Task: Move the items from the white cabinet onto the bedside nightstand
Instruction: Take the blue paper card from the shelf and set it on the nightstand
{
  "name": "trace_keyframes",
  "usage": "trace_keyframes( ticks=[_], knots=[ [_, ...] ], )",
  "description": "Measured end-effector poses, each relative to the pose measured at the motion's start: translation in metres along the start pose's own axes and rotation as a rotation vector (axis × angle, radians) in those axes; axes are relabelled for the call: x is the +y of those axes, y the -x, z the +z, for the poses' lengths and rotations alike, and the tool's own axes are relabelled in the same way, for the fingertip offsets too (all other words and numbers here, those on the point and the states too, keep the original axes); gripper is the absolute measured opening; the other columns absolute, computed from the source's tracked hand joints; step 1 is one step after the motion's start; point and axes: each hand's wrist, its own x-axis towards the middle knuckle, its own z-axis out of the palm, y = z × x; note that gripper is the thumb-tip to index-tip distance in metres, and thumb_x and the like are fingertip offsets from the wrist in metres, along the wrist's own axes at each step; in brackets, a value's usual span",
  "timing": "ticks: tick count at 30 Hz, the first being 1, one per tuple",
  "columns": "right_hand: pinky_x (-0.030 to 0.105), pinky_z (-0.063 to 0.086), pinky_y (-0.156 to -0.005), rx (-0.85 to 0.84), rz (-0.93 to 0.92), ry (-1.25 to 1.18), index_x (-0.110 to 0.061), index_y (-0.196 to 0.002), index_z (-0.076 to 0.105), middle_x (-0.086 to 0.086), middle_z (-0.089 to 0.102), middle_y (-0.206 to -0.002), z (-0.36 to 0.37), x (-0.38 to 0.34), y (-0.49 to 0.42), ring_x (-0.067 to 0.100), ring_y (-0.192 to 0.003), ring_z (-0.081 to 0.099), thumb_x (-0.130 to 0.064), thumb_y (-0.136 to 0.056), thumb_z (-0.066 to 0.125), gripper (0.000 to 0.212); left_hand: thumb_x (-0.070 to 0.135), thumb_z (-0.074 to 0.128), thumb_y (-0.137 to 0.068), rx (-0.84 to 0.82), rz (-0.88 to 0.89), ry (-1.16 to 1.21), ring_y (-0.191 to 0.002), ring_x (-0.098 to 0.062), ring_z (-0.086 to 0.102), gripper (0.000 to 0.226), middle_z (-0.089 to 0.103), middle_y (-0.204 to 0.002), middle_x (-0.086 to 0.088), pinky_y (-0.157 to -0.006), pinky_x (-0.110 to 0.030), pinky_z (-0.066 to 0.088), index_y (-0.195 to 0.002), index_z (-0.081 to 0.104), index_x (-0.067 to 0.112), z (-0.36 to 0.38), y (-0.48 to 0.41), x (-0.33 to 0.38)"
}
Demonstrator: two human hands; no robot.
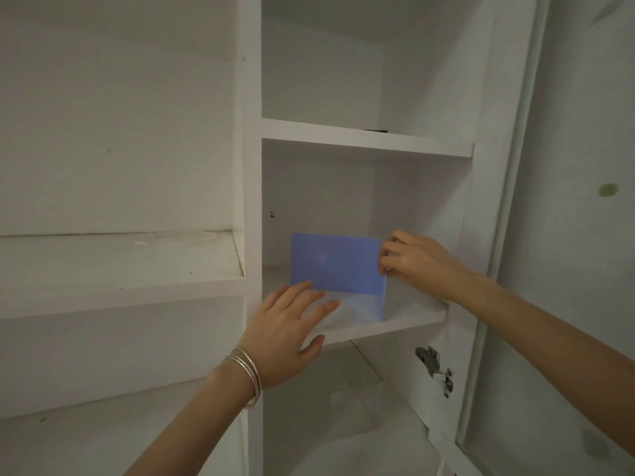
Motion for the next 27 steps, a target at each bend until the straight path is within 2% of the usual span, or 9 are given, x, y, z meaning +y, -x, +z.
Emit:
trace_keyframes(
  ticks=[5, 8, 12, 15, 18, 22, 27],
  knots=[
    [0.029, 0.042, -0.055, 0.098, -0.12, 0.024, -0.017, -0.072, 0.065, 0.0, 0.065, -0.079, -0.002, 0.009, 0.009, 0.02, -0.08, 0.052, -0.011, -0.071, 0.075, 0.011, 0.04, 0.044, -0.081, 0.065, -0.014, -0.022, -0.12, -0.027, 0.051, 0.049, 0.061, -0.122, -0.002, -0.093, -0.04, 0.044, -0.127, 0.053, 0.025, 0.009, -0.019, -0.009],
    [0.03, 0.044, -0.055, 0.147, -0.156, 0.041, -0.015, -0.07, 0.064, 0.002, 0.065, -0.078, -0.008, 0.009, 0.022, 0.02, -0.078, 0.052, -0.005, -0.074, 0.067, 0.011, 0.04, 0.043, -0.082, 0.098, -0.021, -0.015, -0.119, -0.027, 0.05, 0.05, 0.06, -0.122, -0.004, -0.093, -0.041, 0.044, -0.125, 0.058, 0.021, 0.014, -0.027, -0.015],
    [0.027, 0.038, -0.058, 0.084, -0.173, 0.088, -0.016, -0.071, 0.064, 0.001, 0.064, -0.078, -0.034, 0.0, 0.042, 0.02, -0.071, 0.058, 0.002, -0.074, 0.066, 0.018, 0.039, 0.043, -0.083, 0.119, 0.006, 0.093, -0.117, -0.028, 0.049, 0.049, 0.06, -0.122, -0.007, -0.092, -0.044, 0.046, -0.124, 0.059, 0.018, 0.028, -0.033, -0.013],
    [0.028, 0.041, -0.058, 0.044, -0.15, 0.117, -0.016, -0.073, 0.063, 0.001, 0.064, -0.079, -0.059, -0.017, 0.056, 0.021, -0.073, 0.057, 0.002, -0.081, 0.06, 0.02, 0.038, 0.044, -0.082, 0.135, 0.055, 0.172, -0.118, -0.028, 0.047, 0.049, 0.059, -0.123, -0.007, -0.094, -0.045, 0.044, -0.126, 0.056, 0.019, 0.038, -0.036, -0.011],
    [0.029, 0.042, -0.063, 0.036, -0.078, 0.157, -0.014, -0.075, 0.065, 0.001, 0.065, -0.081, -0.081, -0.047, 0.07, 0.022, -0.077, 0.059, -0.001, -0.09, 0.052, 0.024, 0.037, 0.045, -0.082, 0.156, 0.132, 0.266, -0.122, -0.026, 0.043, 0.049, 0.057, -0.128, -0.007, -0.098, -0.041, 0.041, -0.129, 0.052, 0.021, 0.046, -0.037, -0.009],
    [0.028, 0.042, -0.067, 0.03, 0.105, 0.169, -0.014, -0.079, 0.067, 0.001, 0.067, -0.086, -0.11, -0.098, 0.092, 0.021, -0.08, 0.06, -0.008, -0.098, 0.044, 0.03, 0.036, 0.047, -0.077, 0.18, 0.275, 0.39, -0.125, -0.026, 0.041, 0.056, 0.055, -0.131, -0.006, -0.097, -0.041, 0.032, -0.132, 0.044, 0.025, 0.052, -0.033, 0.004],
    [0.031, 0.043, -0.065, -0.031, 0.384, 0.146, -0.017, -0.084, 0.063, -0.002, 0.068, -0.088, -0.159, -0.177, 0.121, 0.019, -0.082, 0.062, -0.015, -0.097, 0.042, 0.025, 0.041, 0.048, -0.079, 0.233, 0.491, 0.525, -0.127, -0.026, 0.04, 0.056, 0.052, -0.135, -0.005, -0.1, -0.041, 0.03, -0.132, 0.048, 0.025, 0.048, -0.018, 0.038]
  ],
)
